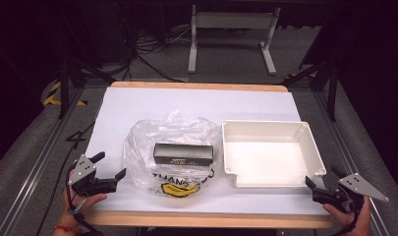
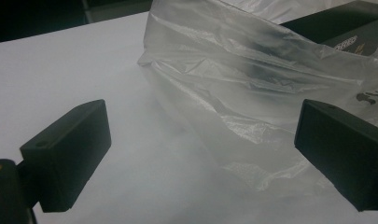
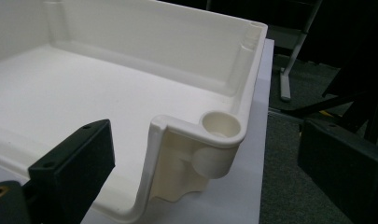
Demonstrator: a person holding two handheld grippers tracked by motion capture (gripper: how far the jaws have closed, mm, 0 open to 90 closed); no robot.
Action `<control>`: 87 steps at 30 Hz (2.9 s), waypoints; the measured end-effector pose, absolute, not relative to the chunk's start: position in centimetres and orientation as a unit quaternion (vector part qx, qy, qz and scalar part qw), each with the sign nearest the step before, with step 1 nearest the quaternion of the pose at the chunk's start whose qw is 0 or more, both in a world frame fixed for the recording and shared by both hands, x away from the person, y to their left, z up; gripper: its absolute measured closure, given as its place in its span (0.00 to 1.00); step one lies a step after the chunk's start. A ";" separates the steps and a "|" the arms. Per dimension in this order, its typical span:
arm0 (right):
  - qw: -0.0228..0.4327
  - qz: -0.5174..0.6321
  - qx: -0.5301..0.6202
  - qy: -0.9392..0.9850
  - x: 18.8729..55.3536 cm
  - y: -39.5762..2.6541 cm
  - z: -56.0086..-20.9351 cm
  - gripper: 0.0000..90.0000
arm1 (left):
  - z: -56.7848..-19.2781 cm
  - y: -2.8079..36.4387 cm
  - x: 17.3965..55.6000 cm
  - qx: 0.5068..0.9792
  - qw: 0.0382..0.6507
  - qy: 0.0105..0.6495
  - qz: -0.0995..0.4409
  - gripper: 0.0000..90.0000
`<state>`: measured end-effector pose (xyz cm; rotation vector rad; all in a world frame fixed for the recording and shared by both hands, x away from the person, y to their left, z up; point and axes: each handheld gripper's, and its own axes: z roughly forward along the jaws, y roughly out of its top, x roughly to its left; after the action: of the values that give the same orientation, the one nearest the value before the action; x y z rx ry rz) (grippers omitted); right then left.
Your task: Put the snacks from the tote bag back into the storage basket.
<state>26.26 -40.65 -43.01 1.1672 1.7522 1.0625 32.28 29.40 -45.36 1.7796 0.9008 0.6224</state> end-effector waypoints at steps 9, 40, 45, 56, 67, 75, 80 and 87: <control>0.386 0.415 0.463 0.682 26.3 -40.6 -42.9 0.04 | -45.3 29.3 32.0 0.739 0.502 0.368 0.259 0.05; 0.377 0.446 0.415 0.697 25.6 -39.2 -39.9 0.18 | -45.3 28.6 31.9 0.748 0.480 0.369 0.270 0.06; 0.373 0.454 0.397 0.705 25.8 -38.5 -39.6 0.18 | -45.3 28.6 32.0 0.748 0.480 0.371 0.270 0.06; 0.363 0.453 0.385 0.718 26.2 -37.2 -39.4 0.16 | -45.4 28.4 32.1 0.752 0.478 0.369 0.265 0.06; 0.344 0.459 0.354 0.739 27.2 -35.4 -39.0 0.23 | -45.3 28.7 31.6 0.752 0.479 0.367 0.265 0.06; 0.330 0.456 0.323 0.761 28.8 -33.5 -38.9 0.26 | -45.3 28.7 31.6 0.751 0.482 0.368 0.261 0.06; 0.330 0.449 0.308 0.771 29.6 -32.2 -39.0 0.24 | -45.3 28.7 31.5 0.749 0.482 0.370 0.262 0.06; 0.328 0.455 0.272 0.782 31.2 -29.6 -38.8 0.24 | -45.3 28.6 31.5 0.753 0.479 0.369 0.259 0.06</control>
<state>31.18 -29.63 -38.77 0.7118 2.0469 1.1909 31.48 28.57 -45.33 1.8380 0.8994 0.6328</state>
